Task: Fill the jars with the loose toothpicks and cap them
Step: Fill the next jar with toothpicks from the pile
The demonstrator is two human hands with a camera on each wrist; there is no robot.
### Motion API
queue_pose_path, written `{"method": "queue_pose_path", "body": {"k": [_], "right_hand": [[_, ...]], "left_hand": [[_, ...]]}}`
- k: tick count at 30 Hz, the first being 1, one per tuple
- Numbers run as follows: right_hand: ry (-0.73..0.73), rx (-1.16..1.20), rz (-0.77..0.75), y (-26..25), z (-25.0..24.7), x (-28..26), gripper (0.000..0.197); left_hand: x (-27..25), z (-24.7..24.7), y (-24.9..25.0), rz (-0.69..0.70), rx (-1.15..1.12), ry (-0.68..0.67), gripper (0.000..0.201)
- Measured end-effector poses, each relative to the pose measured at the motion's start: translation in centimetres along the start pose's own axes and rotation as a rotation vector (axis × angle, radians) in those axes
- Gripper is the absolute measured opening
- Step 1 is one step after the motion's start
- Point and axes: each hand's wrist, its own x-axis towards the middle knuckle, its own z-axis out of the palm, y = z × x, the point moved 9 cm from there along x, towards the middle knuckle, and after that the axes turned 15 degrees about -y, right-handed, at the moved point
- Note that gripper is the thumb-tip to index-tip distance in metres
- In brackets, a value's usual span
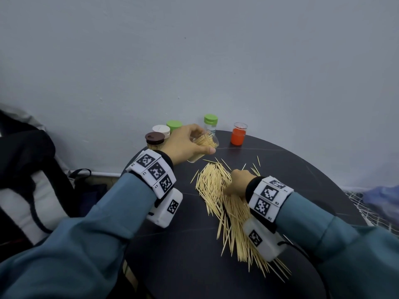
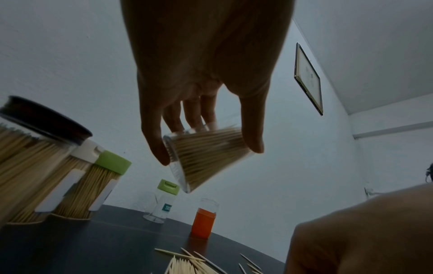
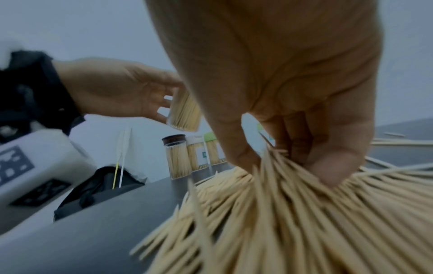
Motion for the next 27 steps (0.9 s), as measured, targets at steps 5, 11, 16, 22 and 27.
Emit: {"method": "queue_pose_path", "body": {"k": [5,11,16,22,27], "right_hand": [[-0.094,0.228,0.011,1.4,0.0,0.8,0.017],[-0.128,0.752,-0.060,3.1,-0.2,1.3,0.023],[-0.115,1.191,-0.167,3.9,0.6,2.2,0.025],[-0.027,1.467,-0.296,3.9,-0.3,2.3,0.031],[0.141,1.563,-0.545,3.1,-4.0,0.9,0.032]], "left_hand": [[0.0,0.1,0.1,0.003,-0.010,0.003,0.060],[0.2,0.3,0.2,0.008,-0.016,0.000,0.061],[0.2,0.5,0.1,-0.004,-0.005,-0.010,0.058],[0.1,0.9,0.2,-0.001,0.013,-0.028,0.055],[0.2,1.8,0.2,0.004,-0.006,-0.091,0.056]]}}
